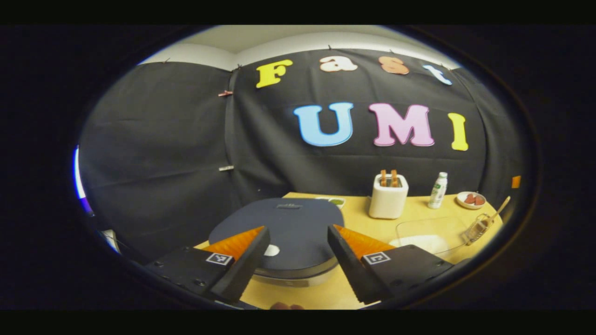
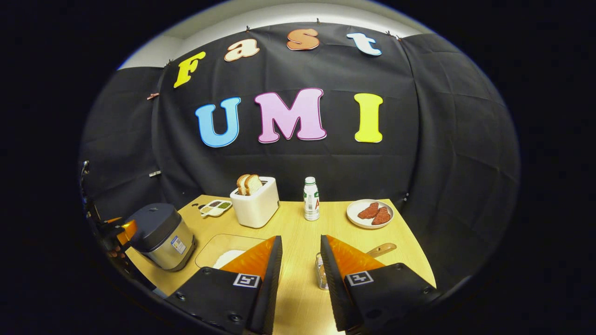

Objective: Close the left gripper, press the button to open the rice cooker; take a wooden spoon from the chopstick holder with the right hand, scoop a spoonful of rice and pour it into the rice cooker, then put the wooden spoon back into the chopstick holder.

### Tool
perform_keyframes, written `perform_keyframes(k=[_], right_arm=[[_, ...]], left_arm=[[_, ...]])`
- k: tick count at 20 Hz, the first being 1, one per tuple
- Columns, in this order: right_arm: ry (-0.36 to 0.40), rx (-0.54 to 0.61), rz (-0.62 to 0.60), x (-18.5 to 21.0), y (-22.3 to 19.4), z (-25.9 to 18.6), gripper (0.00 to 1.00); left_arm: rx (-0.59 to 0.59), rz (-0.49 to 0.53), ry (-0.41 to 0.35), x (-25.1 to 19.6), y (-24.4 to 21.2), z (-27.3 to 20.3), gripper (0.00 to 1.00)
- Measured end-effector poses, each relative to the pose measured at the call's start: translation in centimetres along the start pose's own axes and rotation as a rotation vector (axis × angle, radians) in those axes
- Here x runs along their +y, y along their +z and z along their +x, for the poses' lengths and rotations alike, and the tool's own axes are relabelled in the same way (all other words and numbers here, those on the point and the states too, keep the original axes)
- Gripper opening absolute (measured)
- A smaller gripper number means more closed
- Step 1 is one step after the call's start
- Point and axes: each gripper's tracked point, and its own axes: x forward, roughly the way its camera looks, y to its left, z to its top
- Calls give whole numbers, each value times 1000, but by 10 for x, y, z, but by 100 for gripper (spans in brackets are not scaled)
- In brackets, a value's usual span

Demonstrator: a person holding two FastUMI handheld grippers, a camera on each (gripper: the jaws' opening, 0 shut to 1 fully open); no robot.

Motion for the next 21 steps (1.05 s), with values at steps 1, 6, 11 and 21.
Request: perform_keyframes(k=[1, 6, 11, 21], right_arm=[[-6, 0, 2, -4, 0, -1, 52], [-40, -26, 19, -24, 8, -9, 53], [-64, -73, 7, -35, 21, -17, 55], [-64, -111, 4, -34, 29, -22, 72]], left_arm=[[-22, -2, -6, -7, 11, -6, 86], [-133, -4, -66, -51, 59, -40, 88], [-165, -67, -112, -84, 73, -71, 90], [-184, -63, -124, -94, 82, -96, 91]])
